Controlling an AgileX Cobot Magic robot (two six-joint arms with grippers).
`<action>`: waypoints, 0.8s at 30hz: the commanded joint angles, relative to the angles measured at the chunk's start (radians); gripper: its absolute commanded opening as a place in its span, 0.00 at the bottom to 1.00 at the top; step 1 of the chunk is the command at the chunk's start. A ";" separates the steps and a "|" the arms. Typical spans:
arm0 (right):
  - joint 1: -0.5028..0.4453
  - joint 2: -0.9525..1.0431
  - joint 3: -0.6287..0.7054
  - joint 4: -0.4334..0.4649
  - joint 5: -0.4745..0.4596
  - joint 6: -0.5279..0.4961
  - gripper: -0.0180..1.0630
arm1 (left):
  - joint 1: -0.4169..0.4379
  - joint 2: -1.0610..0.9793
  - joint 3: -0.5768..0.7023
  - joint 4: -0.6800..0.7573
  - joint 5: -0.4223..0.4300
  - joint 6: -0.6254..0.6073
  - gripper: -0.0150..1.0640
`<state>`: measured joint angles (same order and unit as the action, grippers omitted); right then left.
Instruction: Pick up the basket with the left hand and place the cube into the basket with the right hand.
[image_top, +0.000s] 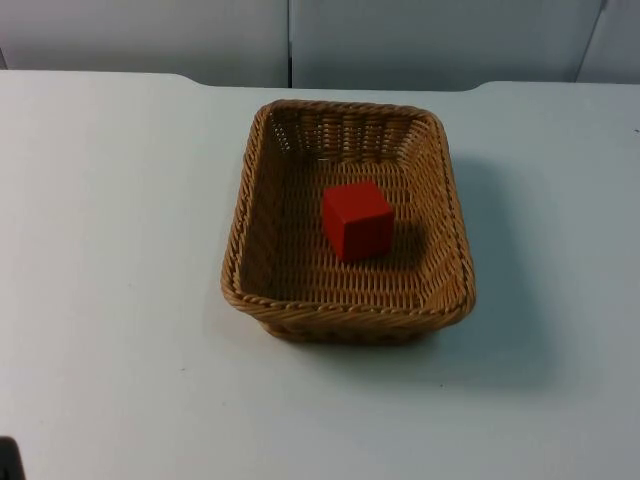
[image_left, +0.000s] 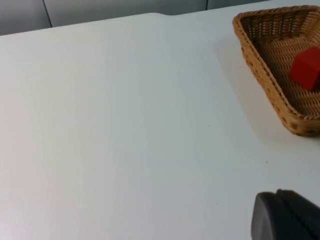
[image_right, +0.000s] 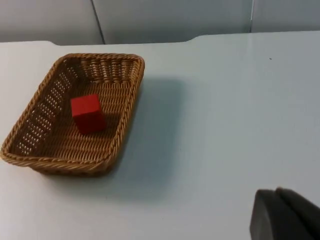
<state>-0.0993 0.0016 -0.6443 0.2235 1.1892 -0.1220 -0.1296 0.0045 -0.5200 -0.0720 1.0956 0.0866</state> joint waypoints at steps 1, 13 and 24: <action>0.004 -0.002 0.005 0.012 -0.004 -0.040 0.01 | -0.012 -0.005 0.006 -0.007 -0.017 -0.012 0.01; 0.017 -0.002 0.134 0.009 -0.098 -0.099 0.01 | -0.031 -0.005 0.006 -0.007 -0.017 -0.012 0.01; 0.128 -0.002 0.133 -0.005 -0.095 -0.113 0.01 | -0.043 -0.005 0.006 -0.007 -0.017 -0.012 0.01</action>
<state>0.0220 0.0016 -0.5169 0.2204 1.1059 -0.2308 -0.1660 0.0045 -0.5158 -0.0720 1.0893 0.0790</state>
